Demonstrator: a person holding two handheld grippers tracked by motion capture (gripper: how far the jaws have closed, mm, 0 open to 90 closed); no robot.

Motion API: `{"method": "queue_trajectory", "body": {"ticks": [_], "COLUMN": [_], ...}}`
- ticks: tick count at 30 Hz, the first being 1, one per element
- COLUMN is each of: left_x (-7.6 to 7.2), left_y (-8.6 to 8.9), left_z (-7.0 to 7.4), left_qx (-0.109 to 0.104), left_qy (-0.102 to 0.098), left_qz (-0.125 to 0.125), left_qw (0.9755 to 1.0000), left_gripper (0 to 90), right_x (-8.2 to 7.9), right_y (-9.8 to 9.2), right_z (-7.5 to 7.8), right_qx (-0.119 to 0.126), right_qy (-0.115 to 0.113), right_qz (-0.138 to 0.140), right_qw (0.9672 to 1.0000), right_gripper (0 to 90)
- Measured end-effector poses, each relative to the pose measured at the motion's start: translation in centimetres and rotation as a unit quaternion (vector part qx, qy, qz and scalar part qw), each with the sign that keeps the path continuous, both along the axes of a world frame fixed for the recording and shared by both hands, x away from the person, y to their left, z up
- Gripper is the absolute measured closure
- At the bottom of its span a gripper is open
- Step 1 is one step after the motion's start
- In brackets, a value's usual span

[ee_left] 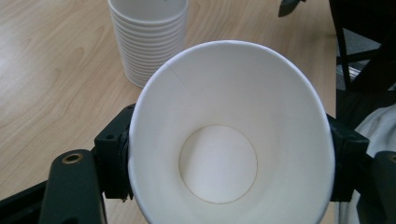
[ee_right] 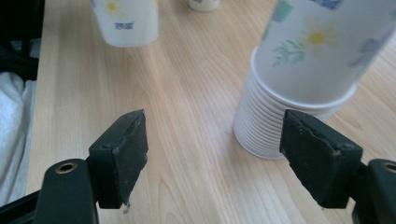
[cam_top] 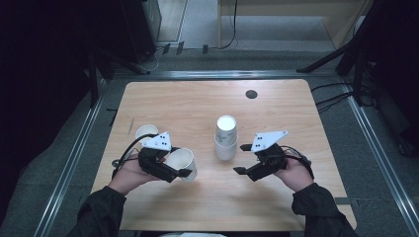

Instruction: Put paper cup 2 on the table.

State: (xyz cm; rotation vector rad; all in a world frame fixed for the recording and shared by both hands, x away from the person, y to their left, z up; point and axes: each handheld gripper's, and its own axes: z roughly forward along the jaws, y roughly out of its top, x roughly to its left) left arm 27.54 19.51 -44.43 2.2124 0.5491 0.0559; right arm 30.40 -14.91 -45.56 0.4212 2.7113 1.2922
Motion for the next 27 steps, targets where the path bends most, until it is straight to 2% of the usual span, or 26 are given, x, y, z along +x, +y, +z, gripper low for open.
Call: {"method": "queue_trajectory", "body": {"ticks": [4,10,13,19,27], "left_x": [-0.3,-0.9,-1.0,-1.3,-1.8], "left_y": [0.6,1.7,2.3,3.5,4.9], "left_z": [-0.1,-0.4,-0.6,-1.0,-1.3], "left_qx": [0.004,0.012,0.014,0.019,0.02], "left_qy": [0.002,0.002,0.003,0.008,0.003], "left_qz": [0.002,0.018,0.029,0.044,0.058], "left_qw": [1.0,0.9998,0.9995,0.9988,0.9981], "left_gripper": [23.7,23.6,23.7,23.6,23.6], "right_x": [0.4,1.3,1.9,2.8,3.5], "right_y": [-0.9,-1.7,-2.2,-2.5,-2.2], "right_z": [0.2,0.2,0.2,0.2,0.1], "right_qx": [0.004,0.001,0.008,0.007,0.002], "right_qy": [-0.002,0.0,0.004,0.007,0.008], "right_qz": [-0.017,-0.027,-0.035,-0.04,-0.038], "right_qw": [0.9999,0.9996,0.9993,0.9992,0.9992], "right_gripper": [23.9,23.9,23.9,23.9,23.9]}}
